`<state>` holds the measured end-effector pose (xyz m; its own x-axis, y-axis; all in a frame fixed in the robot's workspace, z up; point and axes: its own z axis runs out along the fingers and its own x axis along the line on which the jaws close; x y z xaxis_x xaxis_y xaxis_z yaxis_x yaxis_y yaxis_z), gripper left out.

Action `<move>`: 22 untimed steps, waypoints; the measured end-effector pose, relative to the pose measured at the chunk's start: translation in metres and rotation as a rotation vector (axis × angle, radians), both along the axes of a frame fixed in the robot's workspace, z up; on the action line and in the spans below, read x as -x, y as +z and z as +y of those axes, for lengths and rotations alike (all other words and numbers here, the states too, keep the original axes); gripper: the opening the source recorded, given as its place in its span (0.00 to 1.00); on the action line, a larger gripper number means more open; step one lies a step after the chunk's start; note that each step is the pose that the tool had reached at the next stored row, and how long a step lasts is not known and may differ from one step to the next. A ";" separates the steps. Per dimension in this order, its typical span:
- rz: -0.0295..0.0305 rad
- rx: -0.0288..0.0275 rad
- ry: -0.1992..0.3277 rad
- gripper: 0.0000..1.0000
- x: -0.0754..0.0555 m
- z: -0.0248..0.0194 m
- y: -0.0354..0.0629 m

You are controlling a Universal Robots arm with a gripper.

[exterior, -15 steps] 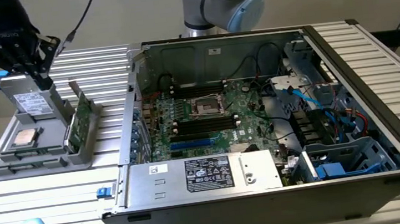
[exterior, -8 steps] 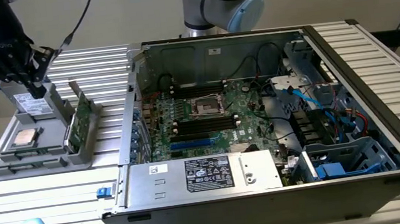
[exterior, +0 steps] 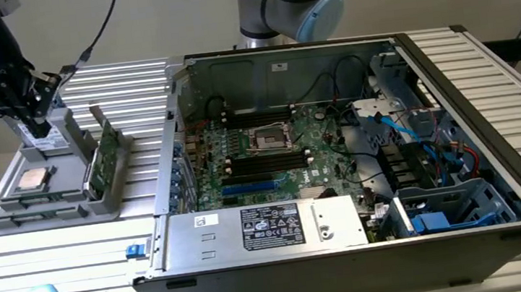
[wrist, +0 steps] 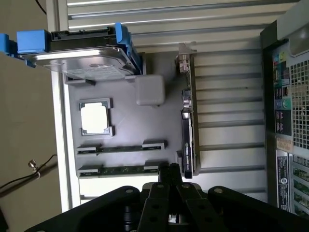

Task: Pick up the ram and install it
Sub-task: 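Reach for the ram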

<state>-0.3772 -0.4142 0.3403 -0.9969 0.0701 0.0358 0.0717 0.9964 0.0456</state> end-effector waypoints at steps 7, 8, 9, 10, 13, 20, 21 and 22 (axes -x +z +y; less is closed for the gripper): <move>0.0107 0.0000 0.000 0.11 0.016 -0.0051 -0.0092; 0.0125 0.0000 0.000 0.11 0.018 -0.0058 -0.0104; 0.0143 0.0000 0.000 0.11 0.020 -0.0066 -0.0116; 0.0162 0.0001 0.000 0.11 0.022 -0.0073 -0.0129; 0.0221 0.0001 0.001 0.11 0.027 -0.0095 -0.0162; 0.0316 0.0001 0.002 0.11 0.037 -0.0180 -0.0222; 0.0319 0.0001 0.003 0.11 0.038 -0.0203 -0.0227; 0.0321 0.0001 0.003 0.11 0.039 -0.0225 -0.0232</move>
<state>-0.4159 -0.4366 0.3171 -0.9954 0.0671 0.0678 0.0701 0.9966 0.0432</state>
